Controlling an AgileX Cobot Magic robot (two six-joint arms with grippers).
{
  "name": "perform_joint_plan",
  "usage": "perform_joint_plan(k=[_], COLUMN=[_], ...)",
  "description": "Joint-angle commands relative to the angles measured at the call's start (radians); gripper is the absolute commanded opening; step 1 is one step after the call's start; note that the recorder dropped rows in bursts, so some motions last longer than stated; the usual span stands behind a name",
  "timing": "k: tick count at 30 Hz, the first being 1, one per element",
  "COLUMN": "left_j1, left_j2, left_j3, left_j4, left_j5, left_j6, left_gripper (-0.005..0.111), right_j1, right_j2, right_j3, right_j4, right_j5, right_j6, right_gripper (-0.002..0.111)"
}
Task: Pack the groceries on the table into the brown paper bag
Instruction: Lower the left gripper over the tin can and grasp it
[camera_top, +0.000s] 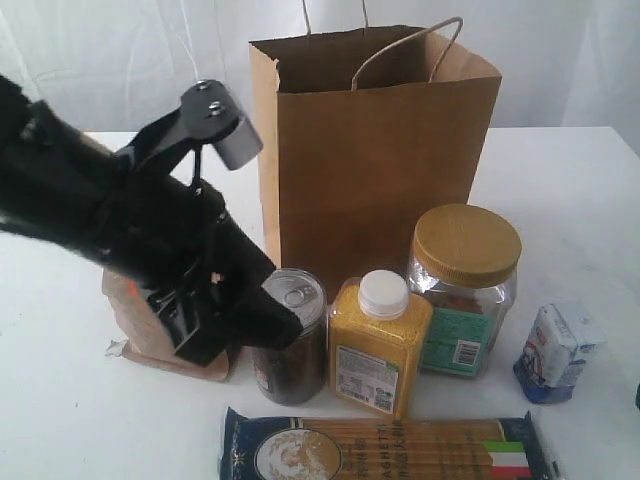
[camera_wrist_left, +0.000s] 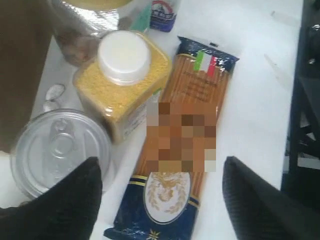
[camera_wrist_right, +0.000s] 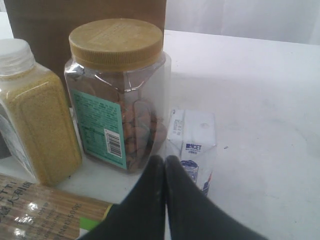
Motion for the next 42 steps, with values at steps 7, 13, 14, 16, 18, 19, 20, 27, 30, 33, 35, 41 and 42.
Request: perform_joint_plan(k=[7, 13, 14, 16, 18, 19, 20, 27, 30, 33, 35, 41, 42], left_j1=[-0.023, -0.070, -0.071, -0.072, -0.072, -0.072, -0.072, -0.072, -0.072, -0.072, -0.072, -0.074, -0.074], left_j2=[0.234, 0.291, 0.296, 0.303, 0.306, 0.306, 0.306, 0.306, 0.306, 0.306, 0.306, 0.309, 0.311], left_j3=[-0.258, -0.258, -0.258, -0.258, -0.258, -0.258, -0.258, -0.258, -0.258, -0.256, -0.256, -0.256, -0.256], left_j4=[0.273, 0.327, 0.327, 0.327, 0.350, 0.365, 0.369, 0.379, 0.398, 0.398, 0.398, 0.398, 0.398], left_j5=[0.159, 0.103, 0.092, 0.072, 0.060, 0.057, 0.057, 0.038, 0.028, 0.034, 0.048, 0.058, 0.058], left_j6=[-0.091, -0.080, -0.080, -0.080, -0.080, -0.080, -0.080, -0.084, -0.086, -0.102, -0.116, -0.116, -0.116], left_gripper=[0.079, 0.079, 0.079, 0.079, 0.079, 0.079, 0.079, 0.079, 0.085, 0.091, 0.095, 0.099, 0.099], right_j1=[-0.002, -0.002, -0.002, -0.002, -0.002, -0.002, -0.002, -0.002, -0.002, -0.002, -0.002, -0.002, -0.002], right_j2=[-0.007, -0.007, -0.007, -0.007, -0.007, -0.007, -0.007, -0.007, -0.007, -0.007, -0.007, -0.007, -0.007], right_j3=[0.003, 0.003, 0.003, 0.003, 0.003, 0.003, 0.003, 0.003, 0.003, 0.003, 0.003, 0.003, 0.003], right_j4=[0.000, 0.000, 0.000, 0.000, 0.000, 0.000, 0.000, 0.000, 0.000, 0.000, 0.000, 0.000, 0.000], right_j5=[-0.014, -0.014, -0.014, -0.014, -0.014, -0.014, -0.014, -0.014, -0.014, -0.014, -0.014, -0.014, -0.014], right_j6=[-0.008, -0.008, -0.008, -0.008, -0.008, -0.008, -0.008, -0.008, -0.008, -0.008, -0.008, -0.008, -0.008], right_gripper=[0.000, 0.000, 0.000, 0.000, 0.000, 0.000, 0.000, 0.000, 0.000, 0.000, 0.000, 0.000, 0.000])
